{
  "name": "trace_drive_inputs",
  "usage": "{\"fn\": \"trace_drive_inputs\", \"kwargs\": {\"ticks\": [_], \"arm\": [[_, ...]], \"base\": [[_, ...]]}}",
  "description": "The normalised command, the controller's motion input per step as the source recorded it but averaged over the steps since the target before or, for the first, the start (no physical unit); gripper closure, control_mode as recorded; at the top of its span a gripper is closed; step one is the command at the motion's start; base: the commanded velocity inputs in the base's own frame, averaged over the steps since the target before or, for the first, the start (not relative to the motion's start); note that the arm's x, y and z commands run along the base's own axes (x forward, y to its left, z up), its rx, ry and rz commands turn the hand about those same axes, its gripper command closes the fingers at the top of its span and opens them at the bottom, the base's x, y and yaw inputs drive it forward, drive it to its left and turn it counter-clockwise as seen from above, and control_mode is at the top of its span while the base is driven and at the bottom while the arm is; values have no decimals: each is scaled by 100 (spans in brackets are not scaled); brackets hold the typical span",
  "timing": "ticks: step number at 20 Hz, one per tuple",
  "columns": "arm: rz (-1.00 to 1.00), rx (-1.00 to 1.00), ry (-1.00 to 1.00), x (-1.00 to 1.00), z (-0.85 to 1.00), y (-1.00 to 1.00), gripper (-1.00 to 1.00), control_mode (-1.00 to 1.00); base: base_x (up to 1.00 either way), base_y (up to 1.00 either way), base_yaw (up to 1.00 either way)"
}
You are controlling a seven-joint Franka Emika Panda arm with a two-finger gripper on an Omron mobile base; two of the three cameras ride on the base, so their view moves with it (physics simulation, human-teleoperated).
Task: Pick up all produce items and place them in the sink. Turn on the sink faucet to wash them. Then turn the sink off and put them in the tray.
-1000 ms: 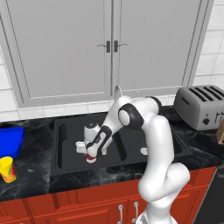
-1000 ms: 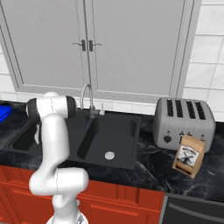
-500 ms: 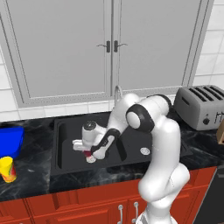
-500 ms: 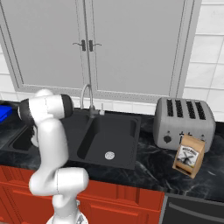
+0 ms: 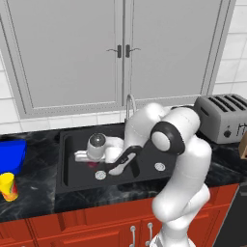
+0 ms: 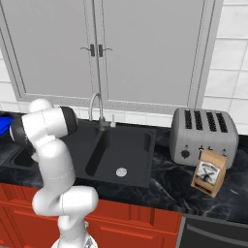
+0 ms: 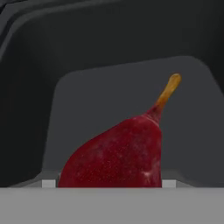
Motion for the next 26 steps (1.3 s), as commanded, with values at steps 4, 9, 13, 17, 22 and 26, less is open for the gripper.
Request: {"fn": "trace_drive_inputs", "kwargs": {"ticks": [4,9,13,17,22,26], "arm": [[10,0,-11,0,84,37,100,-100],[8,0,-4,0,95,49,100,-100],[7,0,0,0,92,52,100,-100],[8,0,0,0,83,50,100,-100],[4,1,3,-1,23,20,100,-100],[1,2,3,0,1,1,100,-100]], "base": [[0,0,0],[0,0,0],[0,0,0],[0,0,0],[0,0,0],[0,0,0]]}}
